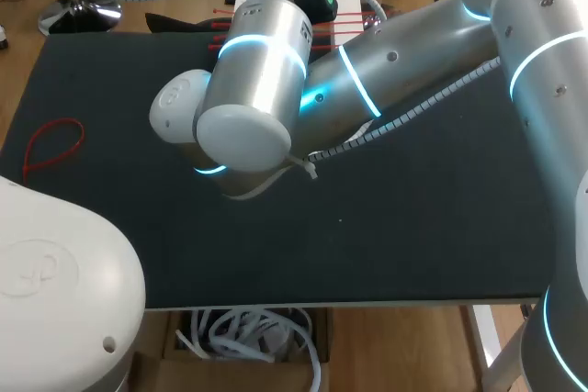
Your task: Grab the tape and strap the tape.
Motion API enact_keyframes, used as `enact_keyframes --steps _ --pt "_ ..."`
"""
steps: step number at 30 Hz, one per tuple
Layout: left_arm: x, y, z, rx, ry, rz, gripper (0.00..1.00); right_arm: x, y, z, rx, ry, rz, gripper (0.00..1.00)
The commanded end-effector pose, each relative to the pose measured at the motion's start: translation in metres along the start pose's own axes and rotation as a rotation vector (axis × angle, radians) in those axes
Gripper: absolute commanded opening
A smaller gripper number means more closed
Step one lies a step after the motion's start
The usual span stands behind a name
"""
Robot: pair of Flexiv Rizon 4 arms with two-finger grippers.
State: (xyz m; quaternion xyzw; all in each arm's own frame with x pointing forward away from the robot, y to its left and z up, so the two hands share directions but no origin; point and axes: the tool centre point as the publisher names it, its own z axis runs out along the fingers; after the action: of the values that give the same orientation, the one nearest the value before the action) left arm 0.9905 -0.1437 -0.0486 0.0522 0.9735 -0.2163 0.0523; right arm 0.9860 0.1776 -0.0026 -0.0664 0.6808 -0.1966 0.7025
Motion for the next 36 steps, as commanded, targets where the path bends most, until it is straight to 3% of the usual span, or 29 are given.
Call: enact_keyframes --steps 1,24,36 --pt "0.0 0.0 -0.001 -0.004 0.001 -0.001 0.0 -0.003 -0.001 0.0 -0.003 0.004 -0.004 0.0" --pt "0.0 0.0 -0.001 -0.004 0.001 -0.001 0.0 -0.003 -0.001 0.0 -0.003 0.004 -0.004 0.0" --pt "0.0 0.0 -0.001 -0.004 0.001 -0.001 0.0 0.003 0.009 -0.006 0.043 -0.041 0.016 0.0"
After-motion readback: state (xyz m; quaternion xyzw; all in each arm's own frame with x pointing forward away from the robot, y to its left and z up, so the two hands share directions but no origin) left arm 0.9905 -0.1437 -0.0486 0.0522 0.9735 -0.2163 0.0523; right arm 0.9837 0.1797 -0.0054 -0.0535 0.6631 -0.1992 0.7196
